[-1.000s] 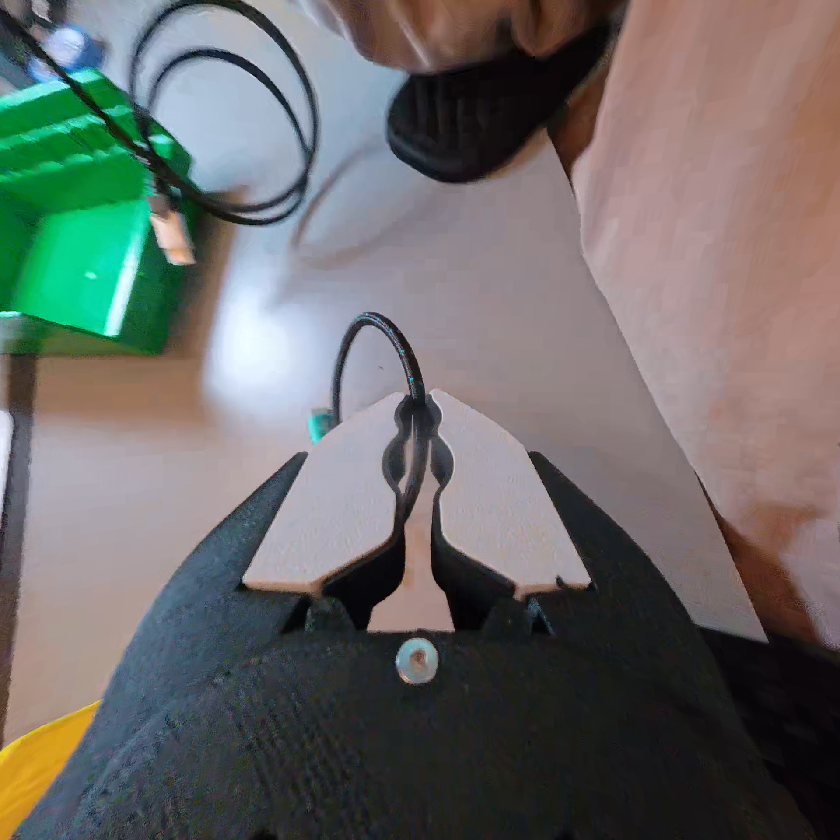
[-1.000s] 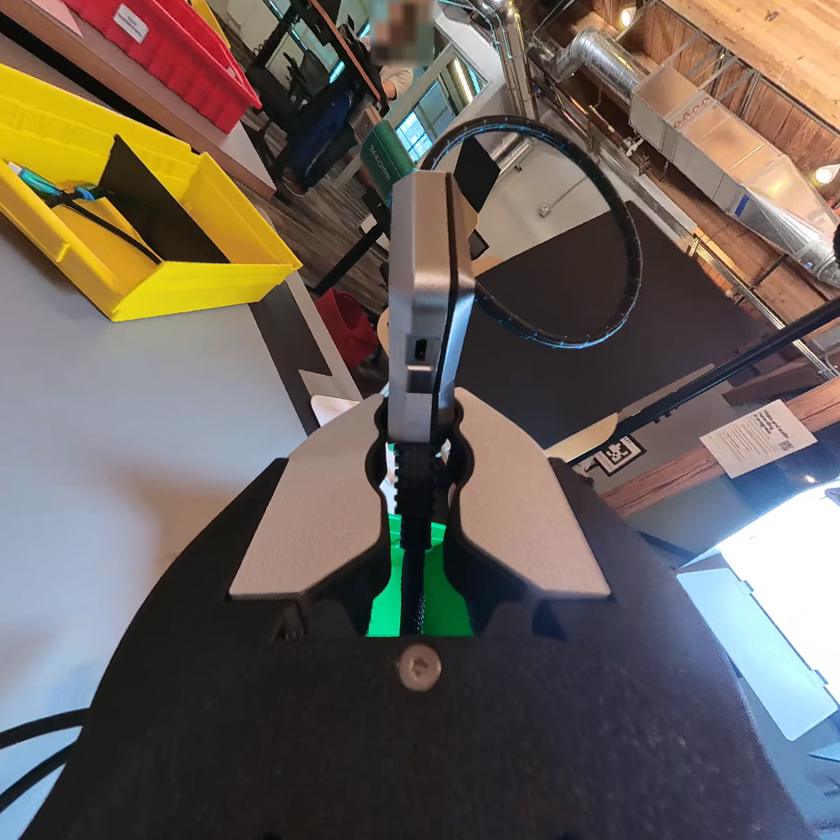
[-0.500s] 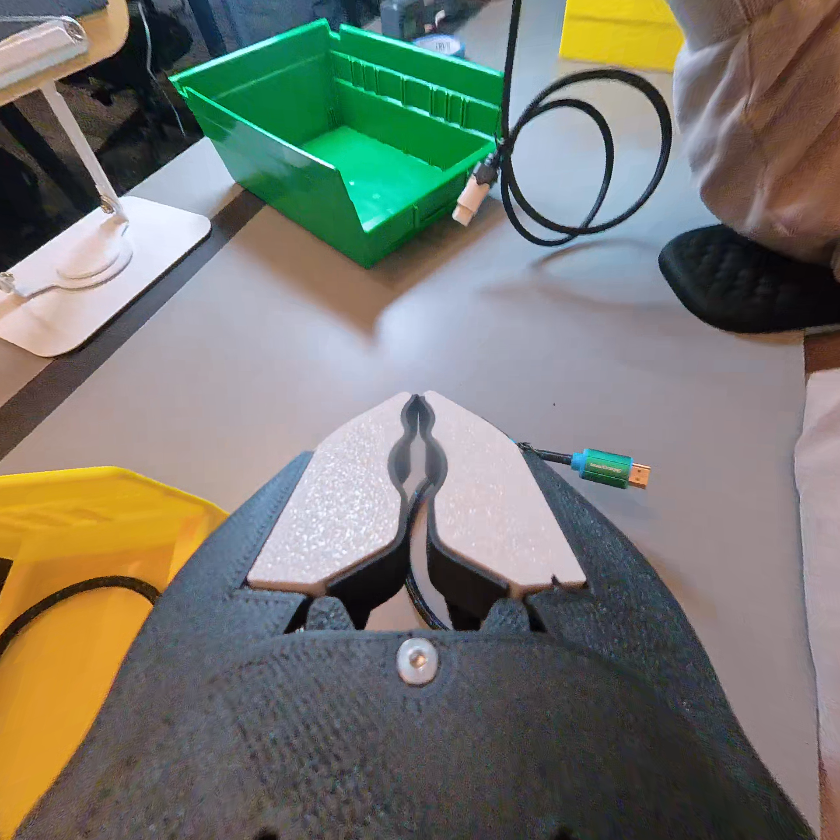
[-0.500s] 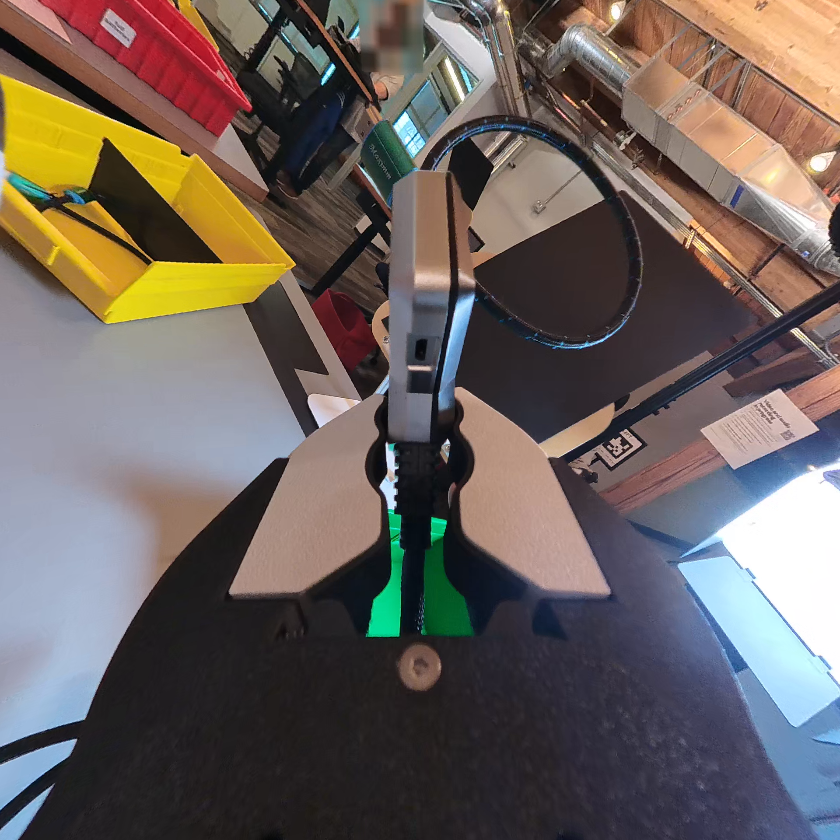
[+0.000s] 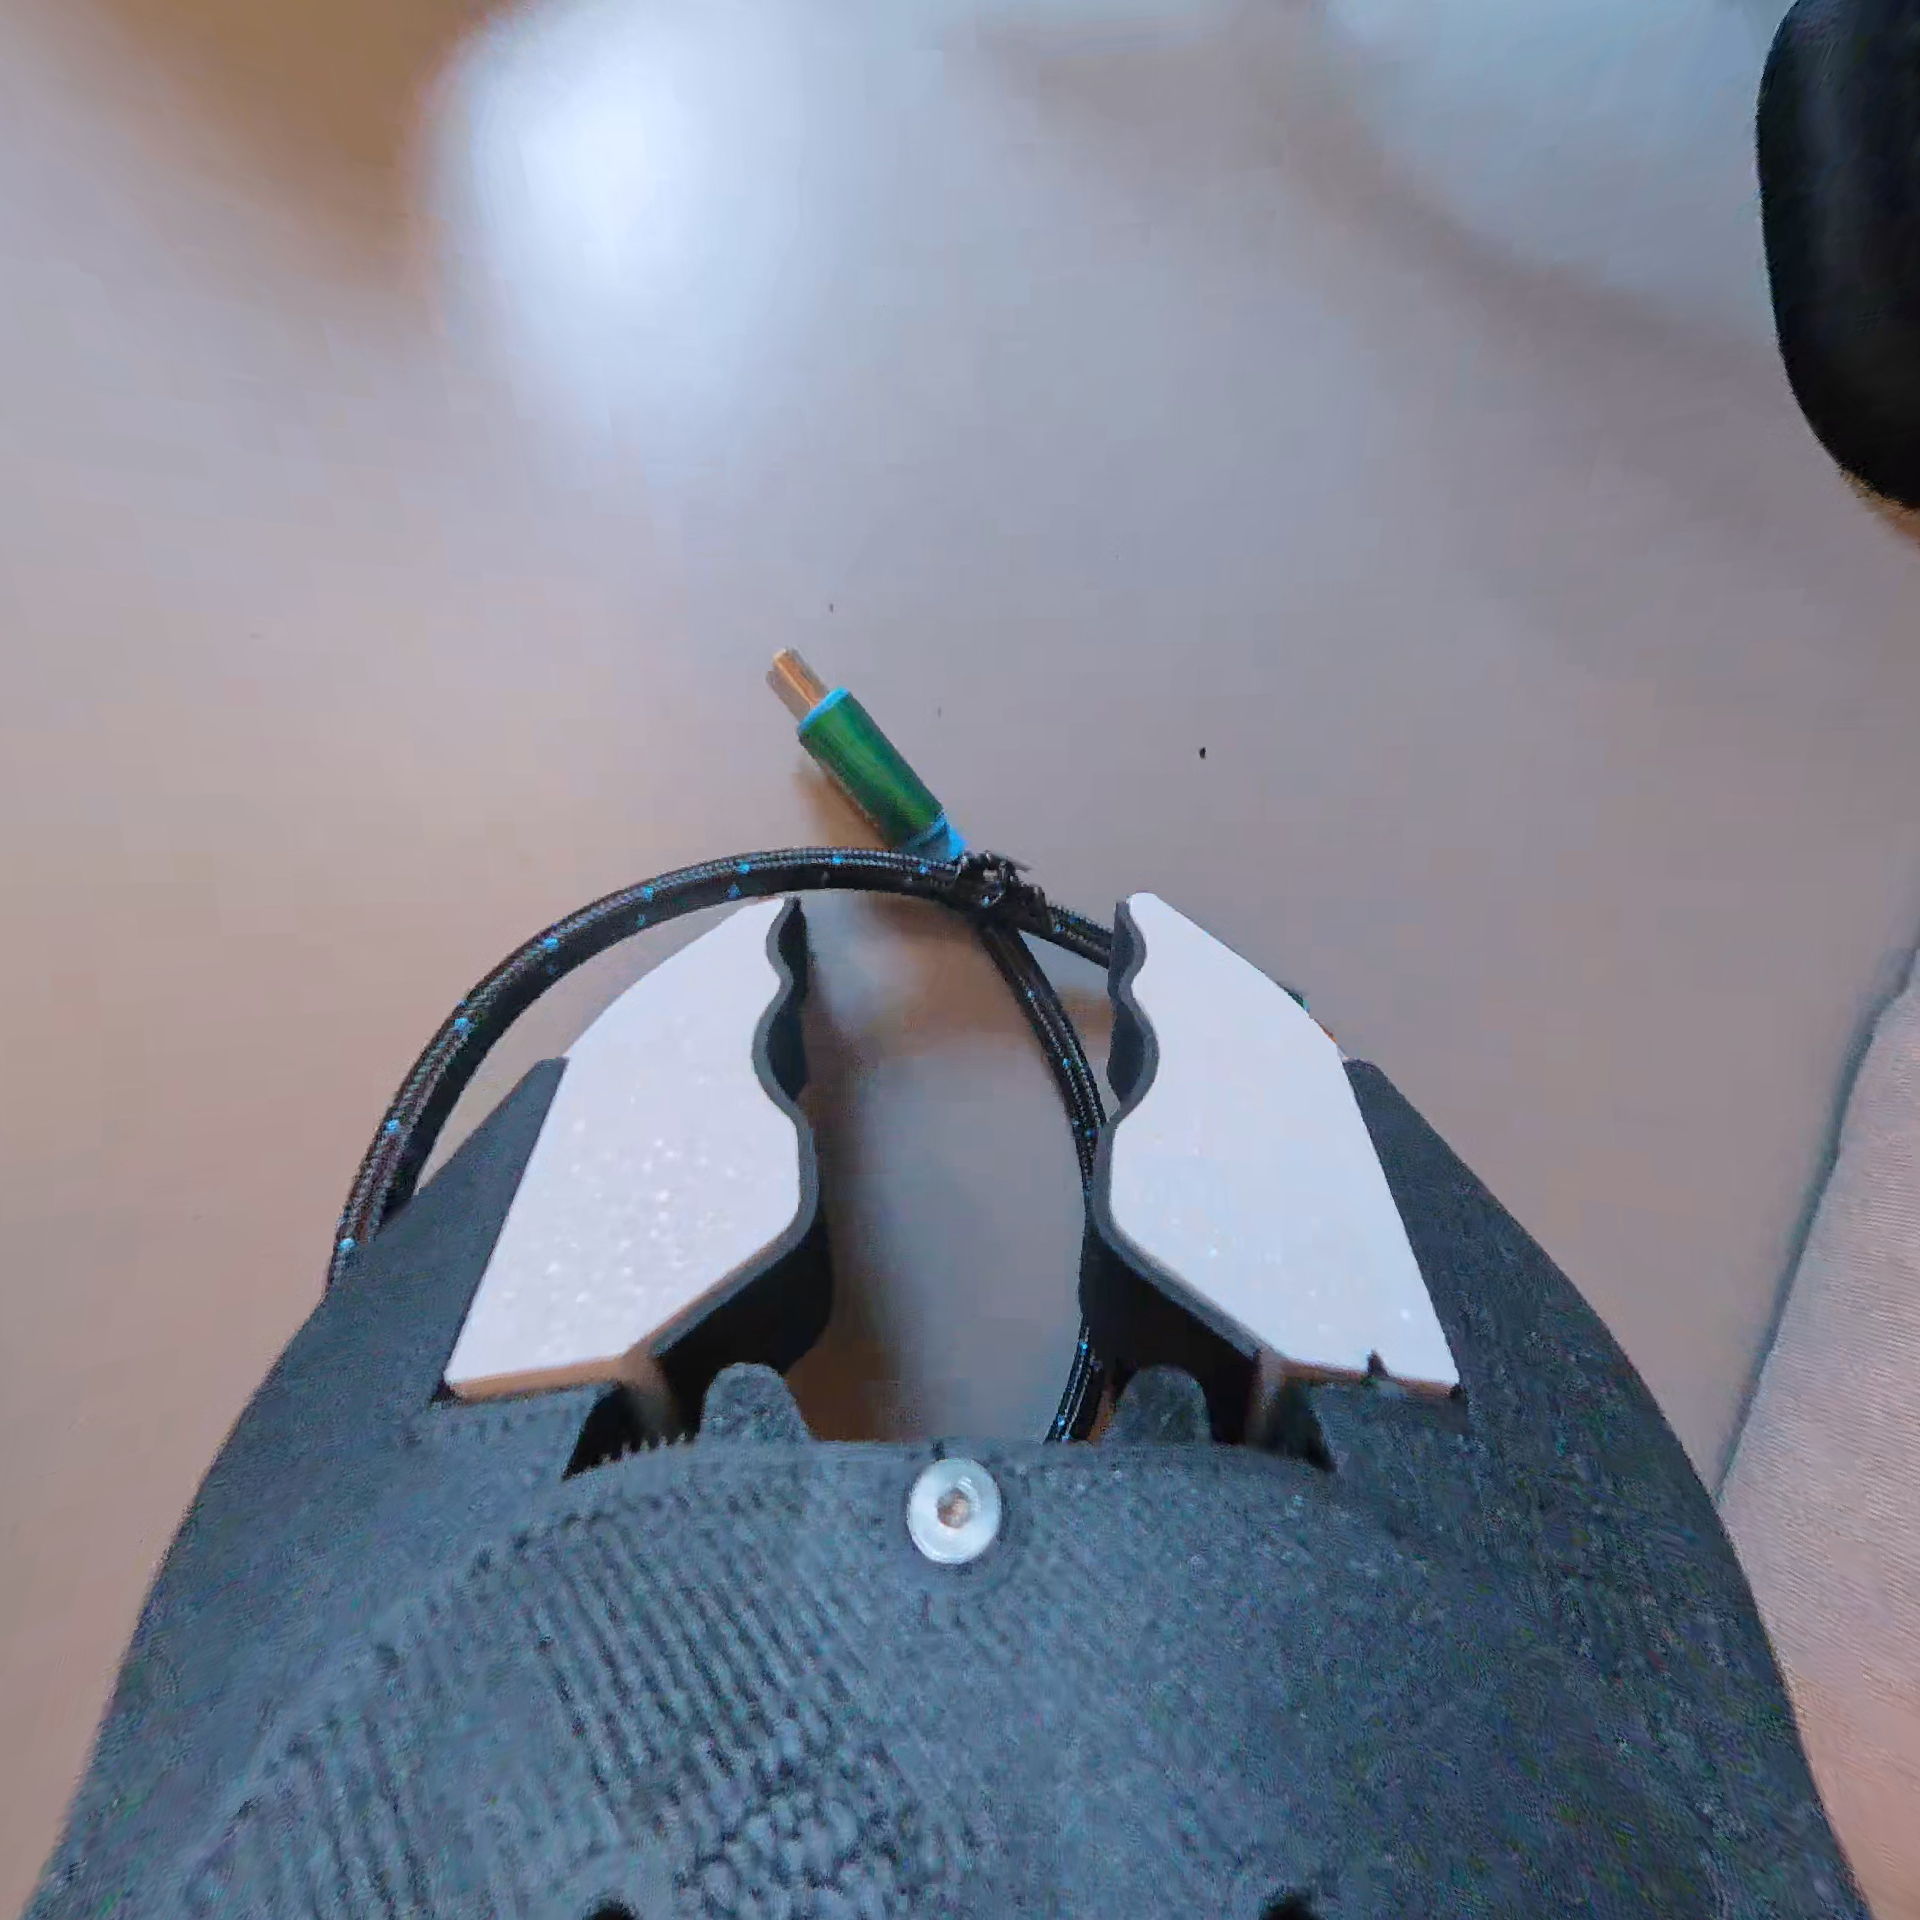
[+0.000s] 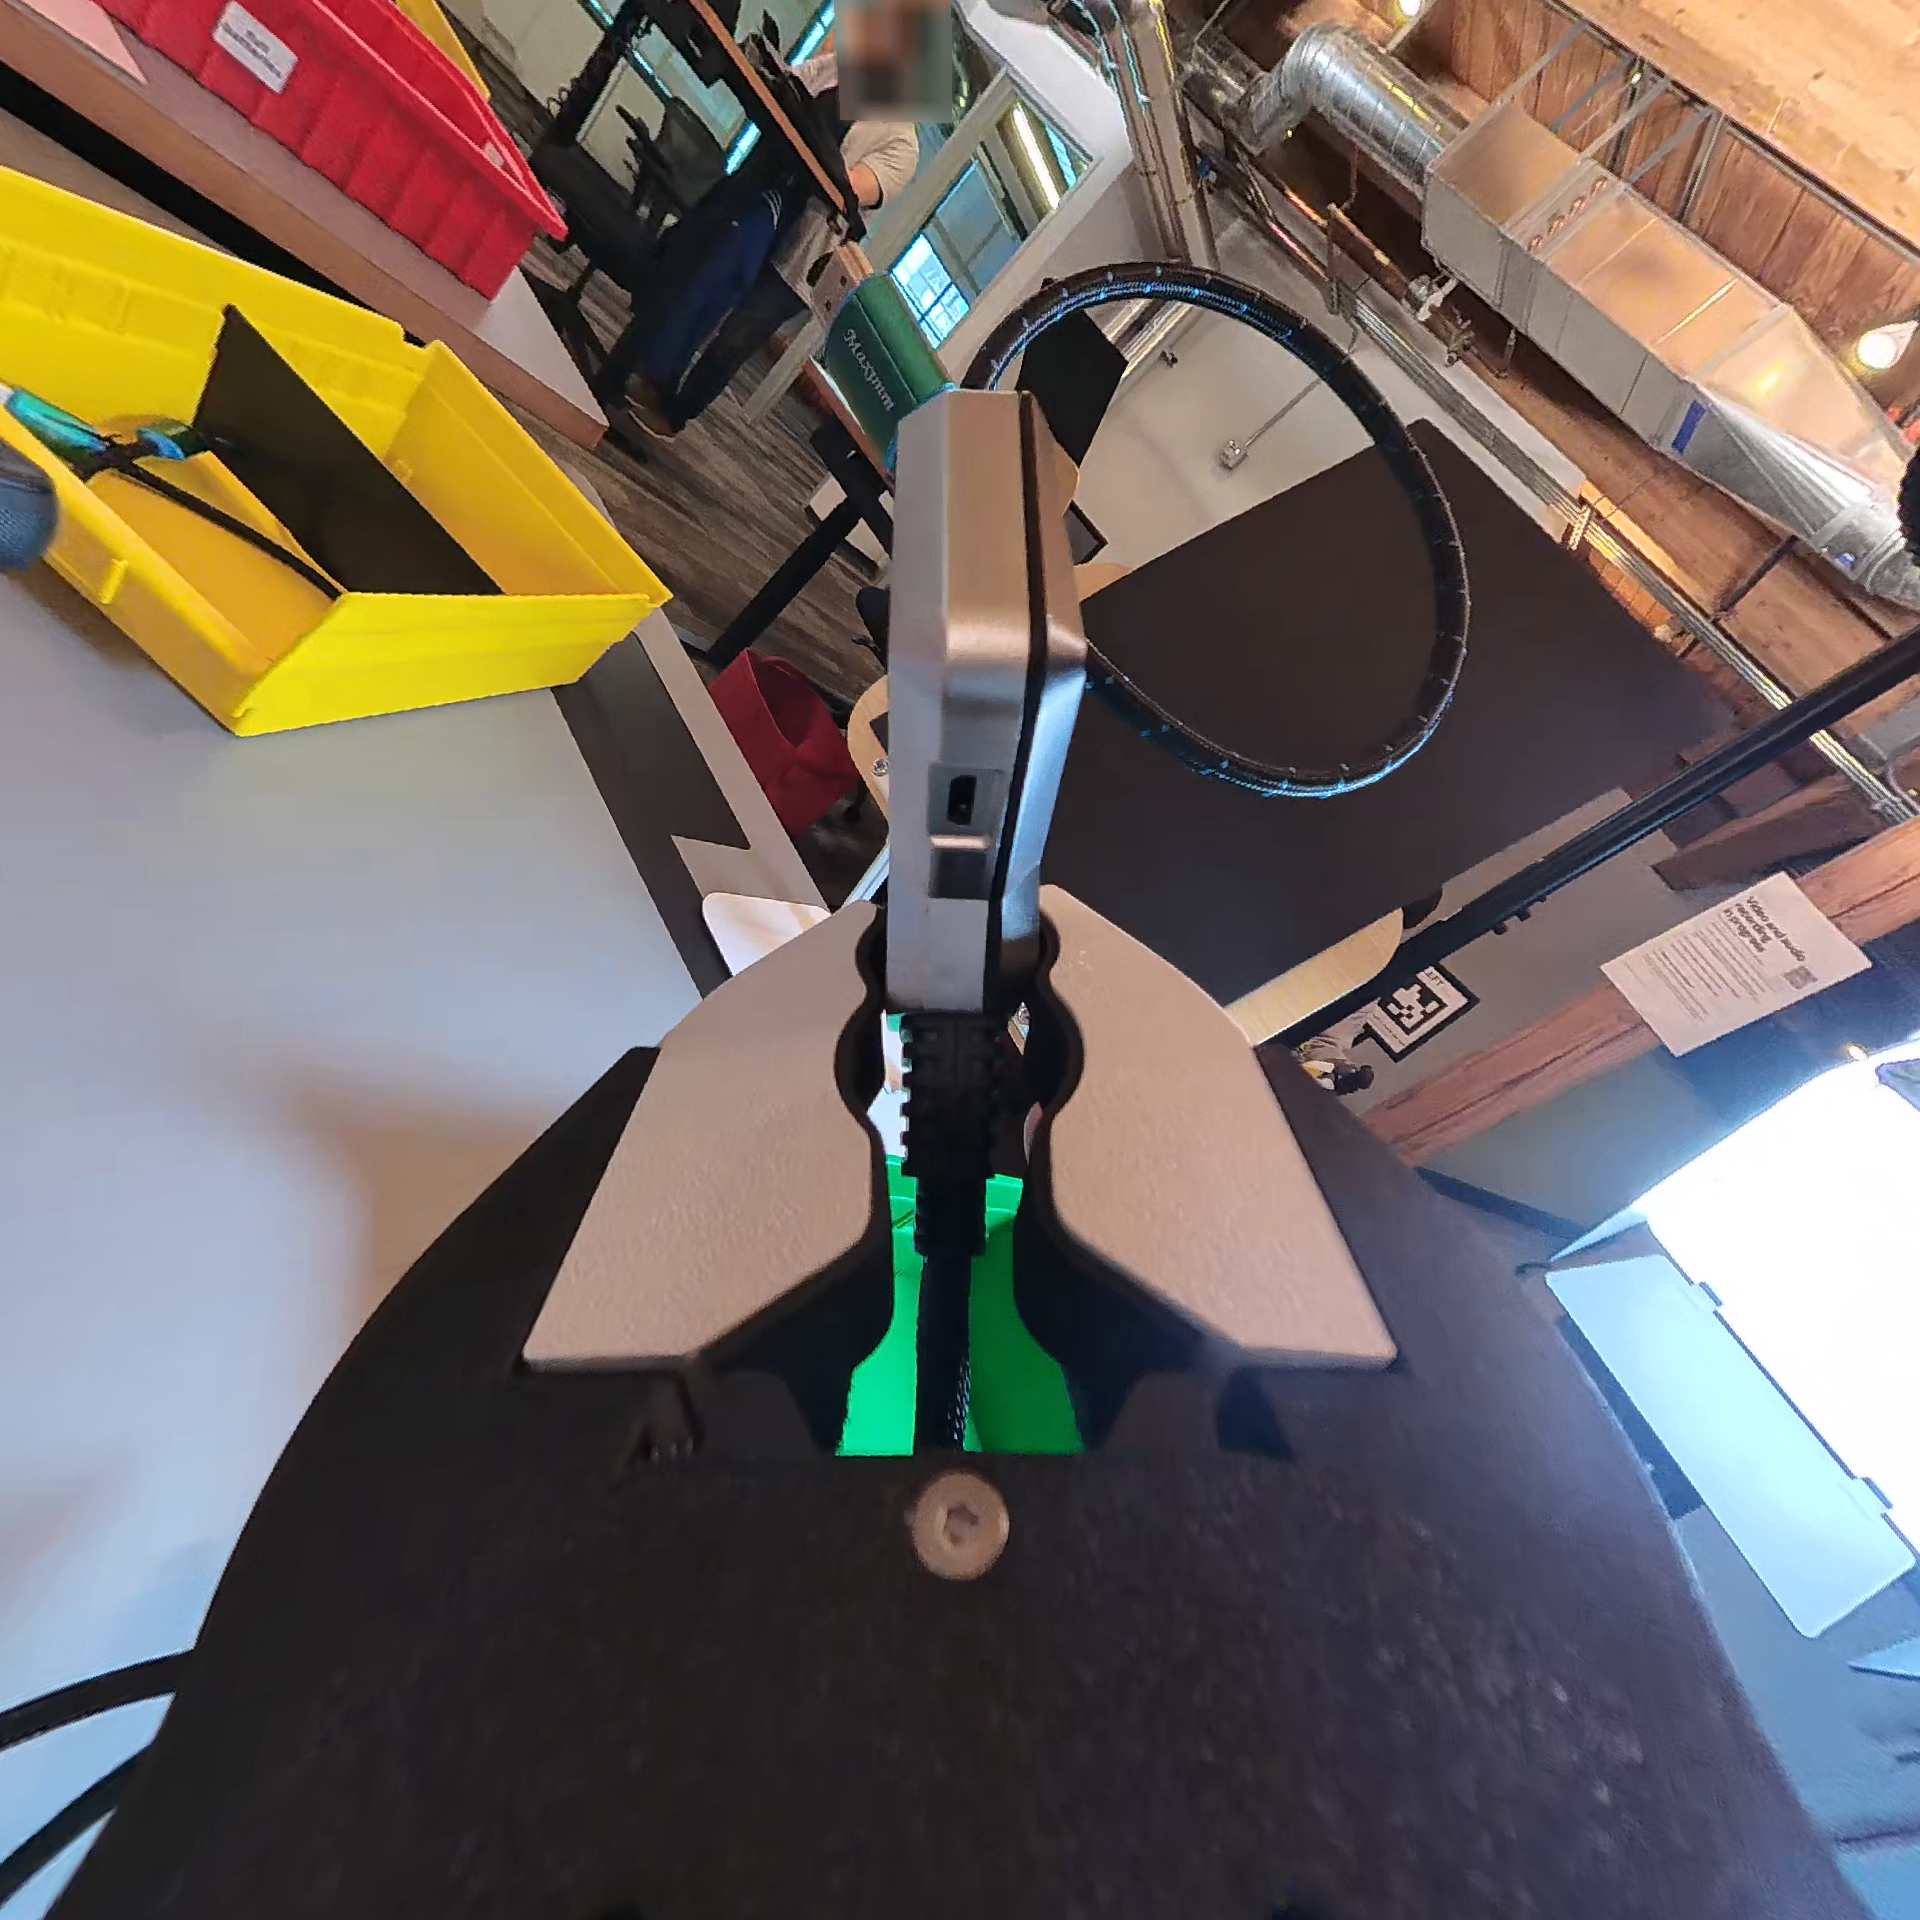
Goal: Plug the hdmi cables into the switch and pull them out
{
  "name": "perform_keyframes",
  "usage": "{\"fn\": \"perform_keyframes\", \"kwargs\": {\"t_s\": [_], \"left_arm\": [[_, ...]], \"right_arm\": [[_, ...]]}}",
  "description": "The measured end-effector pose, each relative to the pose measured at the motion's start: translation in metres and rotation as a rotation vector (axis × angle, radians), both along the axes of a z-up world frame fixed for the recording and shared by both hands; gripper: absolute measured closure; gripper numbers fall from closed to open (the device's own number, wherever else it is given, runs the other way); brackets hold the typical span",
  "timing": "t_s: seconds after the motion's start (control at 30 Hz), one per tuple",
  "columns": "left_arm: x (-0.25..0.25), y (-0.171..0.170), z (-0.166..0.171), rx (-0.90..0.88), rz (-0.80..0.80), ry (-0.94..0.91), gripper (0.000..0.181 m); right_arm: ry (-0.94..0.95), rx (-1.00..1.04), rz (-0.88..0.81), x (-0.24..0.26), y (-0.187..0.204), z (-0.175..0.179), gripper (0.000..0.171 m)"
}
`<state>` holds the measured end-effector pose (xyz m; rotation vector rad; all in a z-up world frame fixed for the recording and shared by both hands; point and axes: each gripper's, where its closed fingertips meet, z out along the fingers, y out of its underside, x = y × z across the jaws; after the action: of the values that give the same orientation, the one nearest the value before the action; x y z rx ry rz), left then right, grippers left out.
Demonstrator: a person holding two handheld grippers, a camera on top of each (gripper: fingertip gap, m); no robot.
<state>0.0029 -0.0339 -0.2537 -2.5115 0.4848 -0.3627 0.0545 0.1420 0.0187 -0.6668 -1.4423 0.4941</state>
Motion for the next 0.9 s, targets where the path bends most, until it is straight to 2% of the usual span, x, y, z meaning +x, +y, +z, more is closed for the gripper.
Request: {"fn": "perform_keyframes", "kwargs": {"t_s": [0.37,0.5,0.67,0.77,0.9], "left_arm": [[-0.001,0.07,-0.004,0.017,-0.044,0.154,0.153],[-0.003,0.108,-0.002,0.134,-0.019,0.154,0.165],[-0.031,0.129,0.003,0.243,-0.051,0.346,0.167],[-0.058,0.128,0.025,0.336,-0.025,0.438,0.169],[-0.098,0.124,0.09,0.477,0.059,0.554,0.17]], "right_arm": [[0.021,-0.003,-0.007,0.005,0.002,0.006,0.148],[0.029,-0.005,-0.016,0.008,0.005,0.008,0.148],[0.023,-0.002,-0.042,0.011,0.014,0.005,0.148],[0.009,0.002,-0.051,0.009,0.019,0.0,0.148],[-0.035,0.021,-0.058,-0.001,0.021,-0.015,0.148]]}}
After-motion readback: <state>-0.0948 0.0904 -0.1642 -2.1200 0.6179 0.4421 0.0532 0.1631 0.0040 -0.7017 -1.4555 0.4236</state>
